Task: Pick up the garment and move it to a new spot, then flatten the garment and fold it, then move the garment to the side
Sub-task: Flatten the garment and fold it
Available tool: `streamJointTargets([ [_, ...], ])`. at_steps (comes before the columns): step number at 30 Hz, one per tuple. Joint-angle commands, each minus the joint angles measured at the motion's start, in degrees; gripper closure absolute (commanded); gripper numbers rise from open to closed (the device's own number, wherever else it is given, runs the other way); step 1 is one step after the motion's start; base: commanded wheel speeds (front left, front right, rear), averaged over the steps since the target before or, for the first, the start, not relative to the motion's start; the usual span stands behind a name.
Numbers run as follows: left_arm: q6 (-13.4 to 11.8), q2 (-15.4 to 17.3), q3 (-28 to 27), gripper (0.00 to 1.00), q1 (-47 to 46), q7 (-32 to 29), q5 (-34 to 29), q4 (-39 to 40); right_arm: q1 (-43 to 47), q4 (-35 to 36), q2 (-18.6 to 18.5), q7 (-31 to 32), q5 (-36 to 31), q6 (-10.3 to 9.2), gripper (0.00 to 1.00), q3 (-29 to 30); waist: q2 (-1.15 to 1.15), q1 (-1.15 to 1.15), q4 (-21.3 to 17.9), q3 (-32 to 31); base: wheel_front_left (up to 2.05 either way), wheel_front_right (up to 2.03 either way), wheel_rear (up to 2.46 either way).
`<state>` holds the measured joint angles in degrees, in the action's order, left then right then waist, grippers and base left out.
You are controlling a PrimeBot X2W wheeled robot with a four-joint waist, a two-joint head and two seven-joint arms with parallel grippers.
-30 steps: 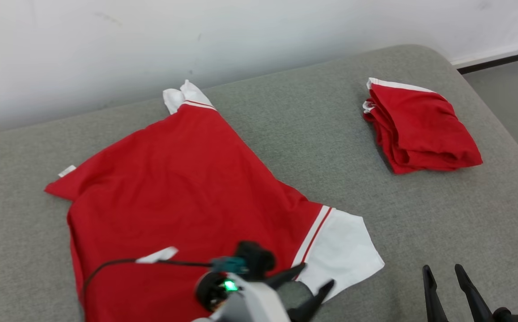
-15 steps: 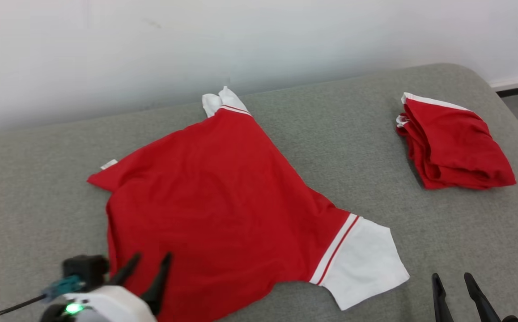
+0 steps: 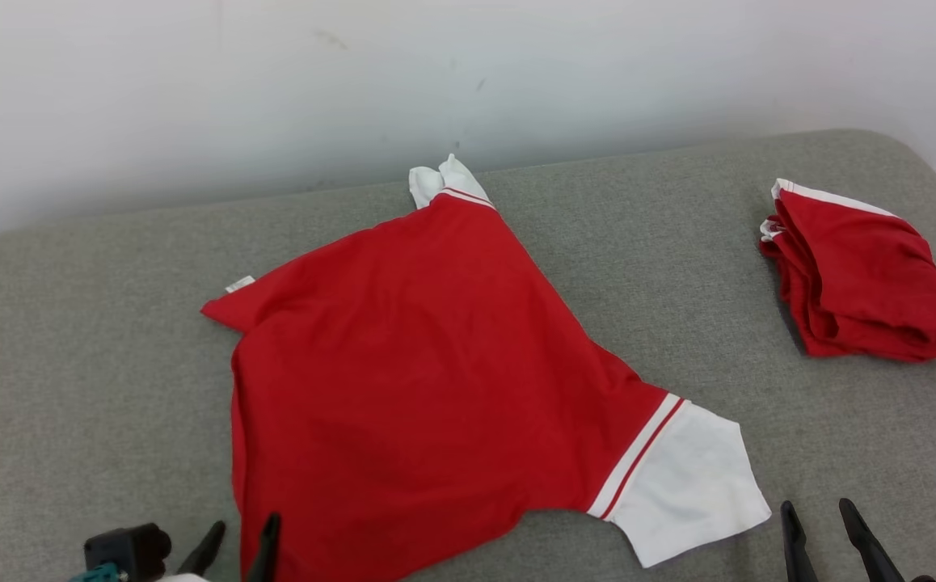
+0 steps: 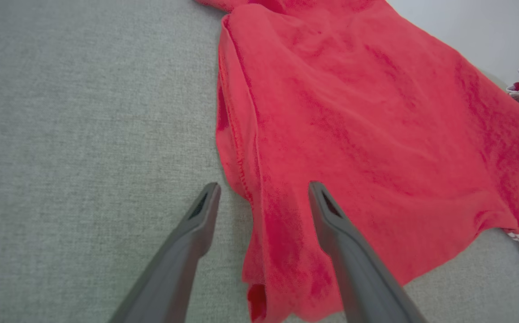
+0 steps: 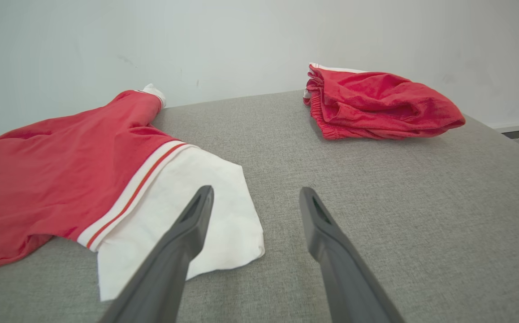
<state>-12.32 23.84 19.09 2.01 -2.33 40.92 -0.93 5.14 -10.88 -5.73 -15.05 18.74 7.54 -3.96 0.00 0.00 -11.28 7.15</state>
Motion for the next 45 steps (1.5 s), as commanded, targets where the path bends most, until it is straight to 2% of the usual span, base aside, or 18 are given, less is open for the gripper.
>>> streamJointTargets([
  [1,0.3,-0.45,0.33,0.0,0.13,0.44,0.57,-0.51,-0.06,0.21,-0.56,-0.15,-0.19,-0.13,0.0,-0.09,0.0,0.0,0.16,0.18,0.0,0.0,0.0],
  [6,1.01,-1.47,0.76,0.0,-0.61,0.62,1.54,-2.16,-0.38,0.15,-0.63,-0.15,-0.21,-0.13,0.0,-0.43,0.0,0.0,0.11,0.55,0.0,0.0,0.0],
  [7,1.08,-1.52,0.77,0.17,-0.76,0.75,1.41,-2.47,-0.4,0.11,-0.64,-0.15,-0.21,-0.13,0.0,-0.51,0.0,0.0,0.01,0.61,0.0,0.0,0.0],
  [8,1.2,-1.58,0.78,0.52,-0.89,0.87,1.48,-2.72,-0.4,0.05,-0.68,-0.15,-0.19,-0.13,0.0,-0.57,0.0,0.0,-0.09,0.65,0.0,0.0,0.0],
  [9,1.29,-1.71,0.67,0.83,-1.14,0.99,1.75,-2.8,-0.4,0.06,-0.73,-0.15,-0.17,-0.13,0.0,-0.61,0.0,0.0,-0.18,0.73,0.0,0.0,0.0],
  [10,1.54,-1.69,0.6,1.0,-1.4,1.09,1.79,-2.73,-0.41,0.05,-0.77,-0.15,-0.15,-0.13,0.0,-0.6,0.0,0.0,-0.27,0.8,0.0,0.0,0.0],
  [17,2.14,-0.45,-0.61,1.0,-3.05,0.93,2.32,0.74,-0.44,-0.08,-0.79,-0.15,-0.19,-0.13,0.0,-0.53,0.0,0.0,-0.71,0.89,0.0,0.0,0.0],
  [22,1.26,1.39,-2.63,1.0,-5.31,-0.58,2.81,3.15,-0.77,-0.15,-0.67,-0.15,-0.31,-0.13,0.0,-0.44,0.0,0.0,-0.86,1.05,0.0,0.0,0.0],
  [26,0.95,3.45,-3.79,1.0,-7.15,-2.58,3.06,1.64,-1.24,-0.21,-0.44,-0.15,-0.33,-0.13,0.0,-0.8,0.0,0.0,-1.38,1.32,0.0,0.0,0.0],
  [30,1.5,3.43,-3.86,1.0,-8.1,-3.51,4.26,-0.57,-1.26,-0.32,-0.16,-0.15,-0.18,-0.13,0.0,-0.88,0.0,0.0,-2.23,1.67,0.0,0.0,0.0],
  [32,1.68,3.28,-3.79,0.78,-7.56,-3.47,4.64,-1.61,-0.99,-0.34,0.02,-0.15,-0.17,-0.13,0.0,-0.75,0.0,0.0,-2.58,1.7,0.0,0.0,0.0],
  [34,1.75,3.13,-4.07,0.45,-6.66,-2.87,4.95,-2.53,-0.72,-0.36,0.12,-0.15,-0.13,-0.13,0.0,-0.56,0.0,0.0,-2.74,1.74,0.0,0.0,0.0],
  [35,1.73,3.19,-4.23,0.0,-6.2,-2.42,4.91,-3.03,-0.56,-0.35,0.17,-0.15,-0.15,-0.13,0.0,-0.5,0.0,0.0,-2.78,1.75,0.0,0.0,0.0],
  [45,1.37,3.44,-6.96,0.0,-2.13,3.7,4.21,-3.14,0.32,-0.39,-0.22,-0.15,-0.48,-0.13,0.0,0.28,0.0,0.0,-0.94,-0.03,0.0,0.0,0.0],
])
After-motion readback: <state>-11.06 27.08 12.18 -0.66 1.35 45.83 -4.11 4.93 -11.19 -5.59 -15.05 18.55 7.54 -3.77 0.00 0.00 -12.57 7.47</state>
